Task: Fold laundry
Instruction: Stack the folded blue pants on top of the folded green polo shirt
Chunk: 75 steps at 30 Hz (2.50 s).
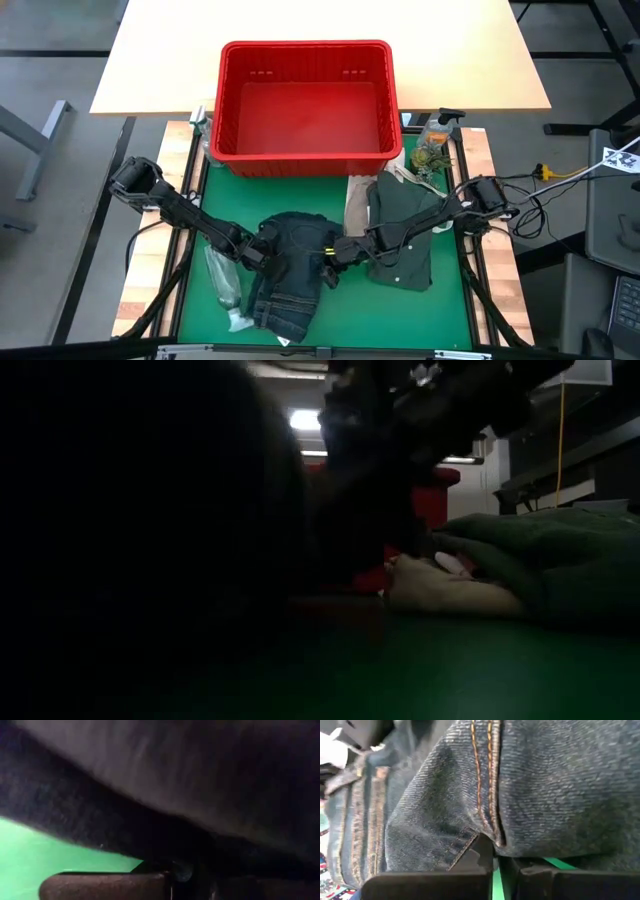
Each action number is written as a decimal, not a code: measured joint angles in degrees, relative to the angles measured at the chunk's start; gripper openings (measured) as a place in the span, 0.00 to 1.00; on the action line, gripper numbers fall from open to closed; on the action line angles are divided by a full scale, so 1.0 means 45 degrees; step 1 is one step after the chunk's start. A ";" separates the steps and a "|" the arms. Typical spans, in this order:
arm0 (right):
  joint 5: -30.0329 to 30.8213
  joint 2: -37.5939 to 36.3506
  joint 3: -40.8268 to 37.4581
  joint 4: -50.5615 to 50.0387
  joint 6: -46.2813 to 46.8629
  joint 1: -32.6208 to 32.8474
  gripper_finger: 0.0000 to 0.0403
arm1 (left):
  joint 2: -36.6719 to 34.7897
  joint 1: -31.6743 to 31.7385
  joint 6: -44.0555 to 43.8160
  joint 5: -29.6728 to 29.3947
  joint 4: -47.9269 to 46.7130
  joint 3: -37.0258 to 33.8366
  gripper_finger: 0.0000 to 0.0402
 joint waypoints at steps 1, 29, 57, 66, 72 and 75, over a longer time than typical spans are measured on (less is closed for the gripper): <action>0.0009 -0.0160 0.0000 0.0000 -0.0201 0.0000 0.02 | -0.0003 0.0000 0.0003 -0.0001 -0.0005 0.0115 0.06; 0.1632 -0.4942 0.0019 -0.3220 -0.2434 -0.0185 0.01 | -0.0088 0.1861 0.4482 0.0062 -0.1006 0.4012 0.06; 0.5402 -0.6001 0.2601 -0.6085 -0.8298 -0.0165 0.02 | -0.0114 0.3859 1.0675 -0.2061 -0.3379 0.7687 0.07; 0.5337 -0.5987 0.4350 -1.1005 -0.6387 -0.0165 0.02 | 0.0044 0.4114 1.0295 -0.1590 -0.2371 0.7687 0.07; 0.4727 -0.6133 0.4658 -1.3201 -0.4810 -0.0165 0.02 | 0.0805 0.4124 1.0353 -0.1207 -0.0905 0.7696 0.06; 0.4335 -0.6409 0.4639 -1.4068 -0.3942 -0.0141 0.02 | 0.1424 0.4144 1.0343 -0.0838 -0.0083 0.7696 0.07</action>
